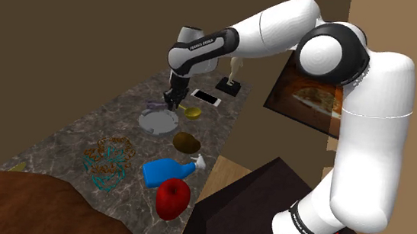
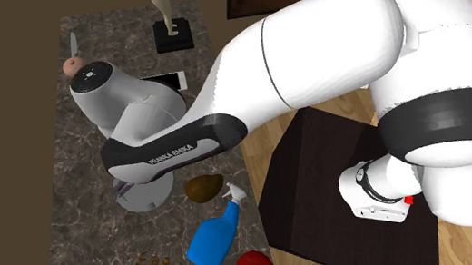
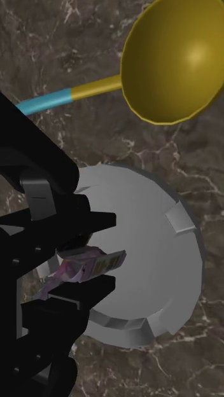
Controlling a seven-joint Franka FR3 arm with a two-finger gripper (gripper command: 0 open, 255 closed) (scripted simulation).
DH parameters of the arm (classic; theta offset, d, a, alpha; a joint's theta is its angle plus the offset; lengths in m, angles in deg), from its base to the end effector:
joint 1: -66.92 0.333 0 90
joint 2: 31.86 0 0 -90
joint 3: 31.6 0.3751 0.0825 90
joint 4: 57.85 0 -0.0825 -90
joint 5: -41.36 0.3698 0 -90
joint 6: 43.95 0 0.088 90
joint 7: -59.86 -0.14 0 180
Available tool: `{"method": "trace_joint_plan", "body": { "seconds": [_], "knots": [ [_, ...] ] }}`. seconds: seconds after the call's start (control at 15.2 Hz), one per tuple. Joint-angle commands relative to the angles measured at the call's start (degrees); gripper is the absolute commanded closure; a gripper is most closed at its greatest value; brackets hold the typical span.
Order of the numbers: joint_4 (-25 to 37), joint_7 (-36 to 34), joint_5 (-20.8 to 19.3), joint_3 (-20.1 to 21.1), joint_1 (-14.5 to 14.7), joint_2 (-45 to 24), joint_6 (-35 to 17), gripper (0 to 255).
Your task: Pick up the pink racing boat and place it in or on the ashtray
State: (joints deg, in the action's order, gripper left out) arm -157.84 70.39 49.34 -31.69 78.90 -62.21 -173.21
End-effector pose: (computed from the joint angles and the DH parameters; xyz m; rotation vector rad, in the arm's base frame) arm 0.6655 0.1477 0.2973 -3.0009 -0.4570 0.0305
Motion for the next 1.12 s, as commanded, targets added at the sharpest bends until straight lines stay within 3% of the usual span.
{"method": "trace_joint_plan", "body": {
  "seconds": [0.0, 0.59, 1.06],
  "knots": [
    [0.3, 0.0, 0.1, 0.1, 0.1, -1.3, -1.0, 255],
    [0.1, 0.7, 0.5, 0.3, -0.1, -6.1, -6.0, 255],
    [0.1, 0.7, 0.5, 0.3, -0.1, -6.1, -6.0, 255]
  ]
}}
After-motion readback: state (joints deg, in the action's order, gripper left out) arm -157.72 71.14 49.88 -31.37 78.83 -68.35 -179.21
